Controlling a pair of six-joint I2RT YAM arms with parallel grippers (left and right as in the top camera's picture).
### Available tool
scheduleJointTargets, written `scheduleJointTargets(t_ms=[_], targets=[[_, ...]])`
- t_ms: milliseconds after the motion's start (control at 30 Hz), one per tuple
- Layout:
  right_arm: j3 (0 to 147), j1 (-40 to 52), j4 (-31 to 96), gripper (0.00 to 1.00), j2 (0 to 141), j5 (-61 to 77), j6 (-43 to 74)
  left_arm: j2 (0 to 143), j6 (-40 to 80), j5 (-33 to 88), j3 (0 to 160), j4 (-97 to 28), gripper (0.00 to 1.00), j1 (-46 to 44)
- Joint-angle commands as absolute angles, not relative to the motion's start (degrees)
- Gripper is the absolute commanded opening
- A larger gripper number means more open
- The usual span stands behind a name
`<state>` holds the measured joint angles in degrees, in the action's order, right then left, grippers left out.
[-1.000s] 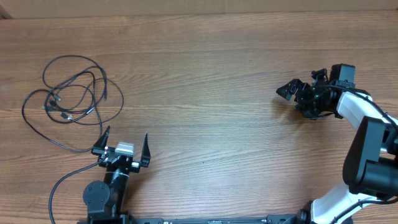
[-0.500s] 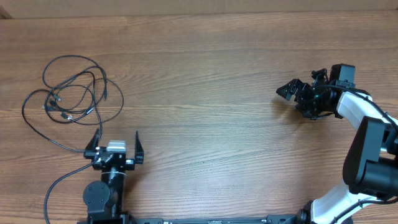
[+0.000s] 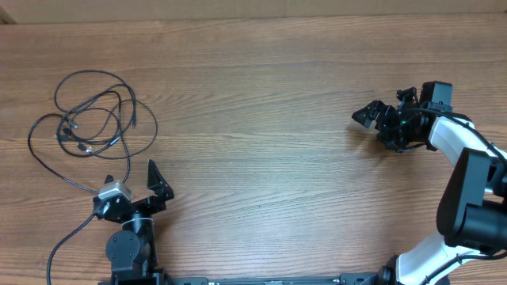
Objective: Untangle cables
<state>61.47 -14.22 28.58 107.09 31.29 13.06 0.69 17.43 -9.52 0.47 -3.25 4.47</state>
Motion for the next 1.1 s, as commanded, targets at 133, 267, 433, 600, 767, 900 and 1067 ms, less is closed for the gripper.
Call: scheduleJointTargets(t_ms=[133,267,433,600,767,900,1067], targets=[[60.8,-14.2,28.7,1.0,107.5,29.4,12.9,0.2,20.0,-2.9,0.2,-4.1,1.0,4.1],[60.8,-14.2,28.7,1.0,107.5,29.4,12.9,0.2,19.9,-2.9,0.2,-4.1,0.99,4.1],[60.8,-14.2,28.7,1.0,107.5,29.4,12.9,0.2,19.5,-2.4,0.2,-4.1,1.0,4.0],[60.8,-14.2,28.7,1.0,107.5,29.4,12.9,0.2,17.8,-1.6,0.2,-4.2,1.0,3.2],[60.8,-14.2,28.7,1.0,107.5,29.4,12.9,0.2,16.3,-1.4,0.2,-4.2,0.99,3.2],[60.8,-14.2,28.7,1.0,107.5,29.4,12.9,0.2,7.2,0.5,0.2,-4.3,1.0,3.2],[60.8,-14.2,28.8,1.0,107.5,29.4,12.9,0.2,5.1,1.1,0.2,-4.3,1.0,3.2]])
